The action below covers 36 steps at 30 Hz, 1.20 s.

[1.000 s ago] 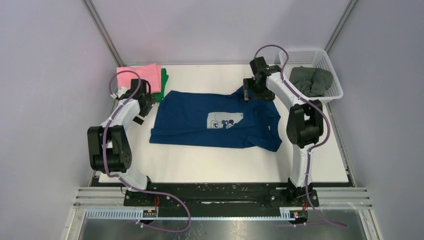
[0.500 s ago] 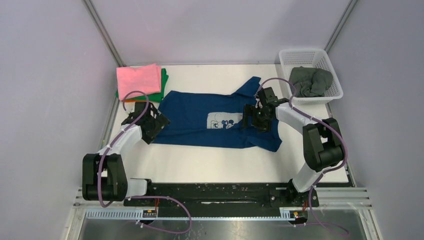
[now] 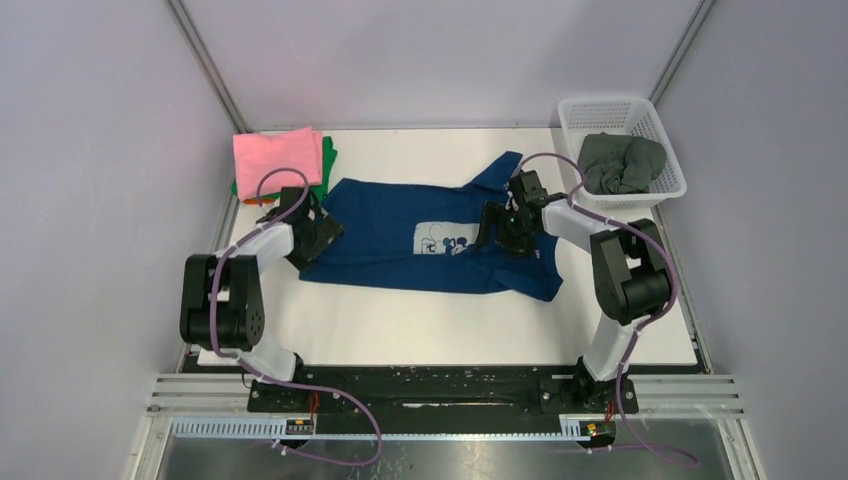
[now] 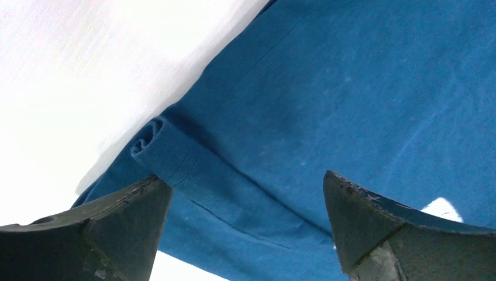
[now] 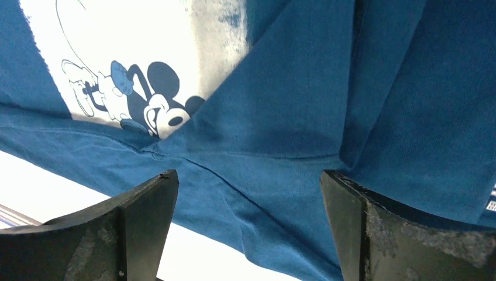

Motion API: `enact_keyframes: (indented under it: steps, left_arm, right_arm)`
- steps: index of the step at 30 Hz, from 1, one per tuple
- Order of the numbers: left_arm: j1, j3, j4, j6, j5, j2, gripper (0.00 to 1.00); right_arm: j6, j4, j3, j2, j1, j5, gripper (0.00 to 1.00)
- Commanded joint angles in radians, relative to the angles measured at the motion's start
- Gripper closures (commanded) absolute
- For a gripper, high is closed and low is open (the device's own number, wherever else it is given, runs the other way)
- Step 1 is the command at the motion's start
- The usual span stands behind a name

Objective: Fold and stack the t-shirts
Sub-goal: Fold the flattened tshirt in 1/3 of the way

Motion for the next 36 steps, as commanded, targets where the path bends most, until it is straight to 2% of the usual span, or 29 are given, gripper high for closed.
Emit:
enact_keyframes:
  steps: [1, 7, 14, 19, 22, 28, 33, 36]
  left_arm:
    - [0.003, 0.119, 0.048, 0.009, -0.027, 0.081, 0.01]
    - [0.012, 0.248, -0.003, 0.002, -0.035, 0.168, 0.01]
    - [0.02, 0.389, -0.072, -0.001, -0.064, 0.261, 0.01]
    - [0.02, 0.375, -0.056, 0.005, -0.028, 0.218, 0.01]
    - [0.019, 0.322, -0.053, 0.013, -0.034, 0.153, 0.01]
    - [-0.018, 0.133, -0.024, 0.026, -0.028, -0.019, 0.01]
    - [-0.038, 0.029, -0.025, 0.032, -0.03, -0.116, 0.01]
    - [-0.041, -0.013, -0.025, 0.028, -0.043, -0.162, 0.01]
  right_arm:
    - [0.015, 0.041, 0.109, 0.064, 0.005, 0.033, 0.01]
    - [0.018, 0.008, 0.279, 0.173, 0.007, 0.047, 0.01]
    - [0.009, -0.038, 0.571, 0.356, 0.006, 0.063, 0.01]
    - [-0.004, -0.039, 0.685, 0.39, 0.007, 0.04, 0.0]
    - [-0.026, -0.04, 0.595, 0.292, 0.007, 0.073, 0.01]
    - [-0.004, 0.01, 0.223, 0.052, 0.006, 0.17, 0.0]
    - [0.043, 0.037, 0.047, -0.016, 0.01, 0.2, 0.0]
    - [0.067, 0.052, 0.023, -0.003, 0.011, 0.215, 0.02]
